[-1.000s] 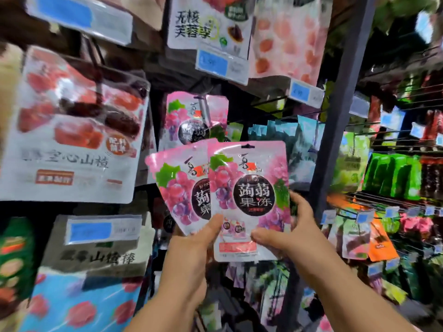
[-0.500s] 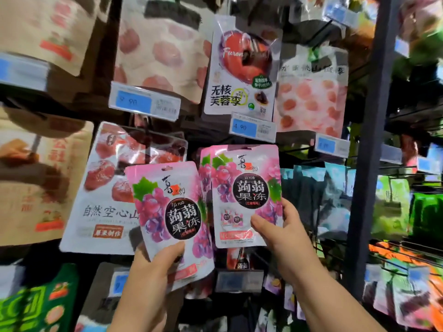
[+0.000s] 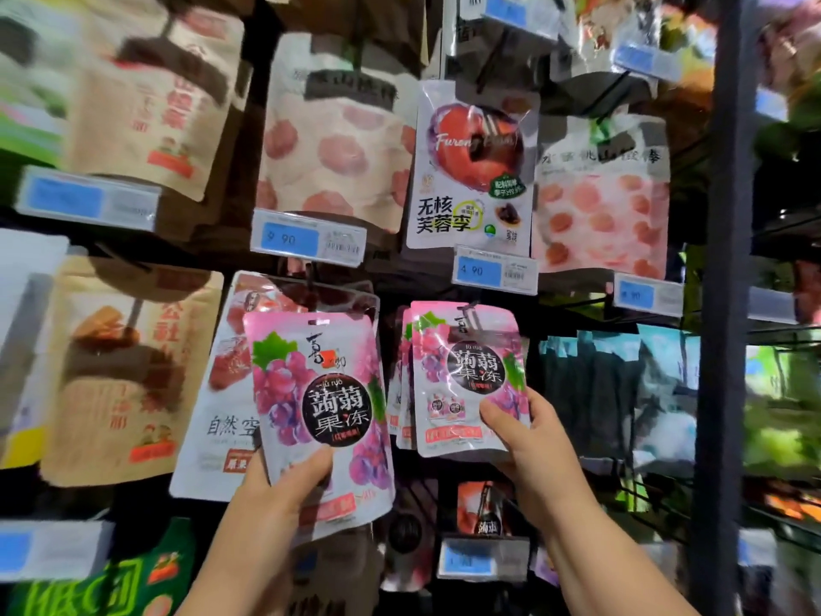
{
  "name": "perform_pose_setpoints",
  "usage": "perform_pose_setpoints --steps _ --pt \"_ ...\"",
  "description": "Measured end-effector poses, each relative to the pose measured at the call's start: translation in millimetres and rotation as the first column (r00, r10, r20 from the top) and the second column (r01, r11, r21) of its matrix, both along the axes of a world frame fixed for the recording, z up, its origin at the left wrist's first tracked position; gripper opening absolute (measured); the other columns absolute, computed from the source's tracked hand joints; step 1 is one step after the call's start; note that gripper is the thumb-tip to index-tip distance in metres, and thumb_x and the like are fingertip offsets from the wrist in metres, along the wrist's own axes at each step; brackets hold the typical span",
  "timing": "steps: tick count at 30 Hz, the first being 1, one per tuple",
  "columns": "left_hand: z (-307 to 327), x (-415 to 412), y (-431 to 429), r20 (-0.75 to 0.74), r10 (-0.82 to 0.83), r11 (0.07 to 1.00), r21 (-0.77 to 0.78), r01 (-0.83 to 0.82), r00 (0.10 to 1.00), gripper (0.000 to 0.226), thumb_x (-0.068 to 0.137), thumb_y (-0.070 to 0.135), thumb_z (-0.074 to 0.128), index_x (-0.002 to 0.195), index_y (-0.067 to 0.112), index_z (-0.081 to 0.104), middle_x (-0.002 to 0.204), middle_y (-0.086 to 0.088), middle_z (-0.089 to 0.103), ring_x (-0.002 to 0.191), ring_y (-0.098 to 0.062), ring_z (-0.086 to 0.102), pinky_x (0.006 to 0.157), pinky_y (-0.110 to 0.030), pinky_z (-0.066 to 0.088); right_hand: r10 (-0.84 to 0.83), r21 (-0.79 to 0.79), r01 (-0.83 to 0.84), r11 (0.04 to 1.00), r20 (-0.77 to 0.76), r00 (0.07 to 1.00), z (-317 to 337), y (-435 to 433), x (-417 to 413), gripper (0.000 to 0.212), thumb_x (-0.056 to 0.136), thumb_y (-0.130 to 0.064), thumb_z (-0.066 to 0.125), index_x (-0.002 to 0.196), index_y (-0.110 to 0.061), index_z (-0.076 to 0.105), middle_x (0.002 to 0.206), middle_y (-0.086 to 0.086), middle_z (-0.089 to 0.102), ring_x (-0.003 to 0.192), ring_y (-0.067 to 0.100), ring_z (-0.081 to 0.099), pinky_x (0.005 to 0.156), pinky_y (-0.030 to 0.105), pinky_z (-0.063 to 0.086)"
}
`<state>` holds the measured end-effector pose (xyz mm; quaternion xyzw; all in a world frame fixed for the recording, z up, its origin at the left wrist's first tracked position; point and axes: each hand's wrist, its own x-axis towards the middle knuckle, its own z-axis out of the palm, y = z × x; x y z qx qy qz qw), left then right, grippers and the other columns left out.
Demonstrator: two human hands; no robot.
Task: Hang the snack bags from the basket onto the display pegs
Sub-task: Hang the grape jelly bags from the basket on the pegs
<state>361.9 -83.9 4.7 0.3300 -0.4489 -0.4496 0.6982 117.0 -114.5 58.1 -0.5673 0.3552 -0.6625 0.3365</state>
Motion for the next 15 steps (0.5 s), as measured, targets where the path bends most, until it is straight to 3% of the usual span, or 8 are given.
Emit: perform_pose_setpoints --steps 5,7,10,13,15 --pt "18.7 0.0 11.3 0.02 -0.043 0.998 -0.047 0.043 0.999 0.036 0.09 0.02 0.066 0.124 0.013 0.059 0.098 -0.007 0.075 0.078 -0.015 0.074 0.06 -0.029 0.053 -0.097 0.006 0.097 0.995 -0.056 0.994 -0.8 -25.0 5.7 0.073 0.06 -0.053 0.078 0.128 -0.033 0.058 0.119 -0.005 0.07 0.111 0.022 0.066 0.101 0.052 0.05" --pt "27.4 -3.4 19.8 0.009 -0.121 0.992 -0.046 0.122 0.993 0.018 0.091 0.017 0.062 0.108 0.016 0.065 0.081 -0.004 0.076 0.066 -0.01 0.073 0.058 -0.029 0.051 -0.167 0.017 0.169 0.985 -0.087 0.982 -3.0 -29.8 8.9 0.059 0.068 -0.049 0.077 0.123 -0.035 0.06 0.115 -0.007 0.07 0.11 0.021 0.066 0.099 0.048 0.051" --pt "35.3 -11.3 24.8 -0.038 -0.262 0.965 -0.021 0.261 0.964 0.021 0.081 0.02 0.065 0.101 0.013 0.069 0.088 -0.014 0.076 0.07 -0.026 0.074 0.054 -0.034 0.057 -0.304 -0.011 0.306 0.952 -0.151 0.941 -7.7 -31.2 11.8 0.037 0.084 -0.037 0.073 0.118 -0.035 0.059 0.112 -0.003 0.068 0.108 0.021 0.063 0.092 0.042 0.05" --pt "37.6 -16.8 20.8 -0.05 -0.289 0.957 -0.013 0.289 0.956 0.026 0.083 0.019 0.063 0.106 0.008 0.068 0.091 -0.018 0.075 0.073 -0.031 0.074 0.056 -0.038 0.059 -0.512 -0.066 0.514 0.855 -0.258 0.819 -12.4 -19.5 14.1 0.063 0.084 -0.048 0.071 0.139 -0.032 0.045 0.127 0.005 0.053 0.122 0.025 0.047 0.103 0.045 0.041" --pt "39.0 -22.8 19.0 -0.036 -0.314 0.949 0.0 0.315 0.949 0.026 0.085 0.019 0.062 0.107 0.008 0.068 0.091 -0.017 0.075 0.074 -0.029 0.074 0.058 -0.036 0.059 -0.623 -0.205 0.588 0.782 -0.26 0.738 -13.3 -3.0 17.8 0.053 0.088 -0.049 0.066 0.134 -0.027 0.05 0.126 0.002 0.052 0.125 0.023 0.04 0.1 0.04 0.035"
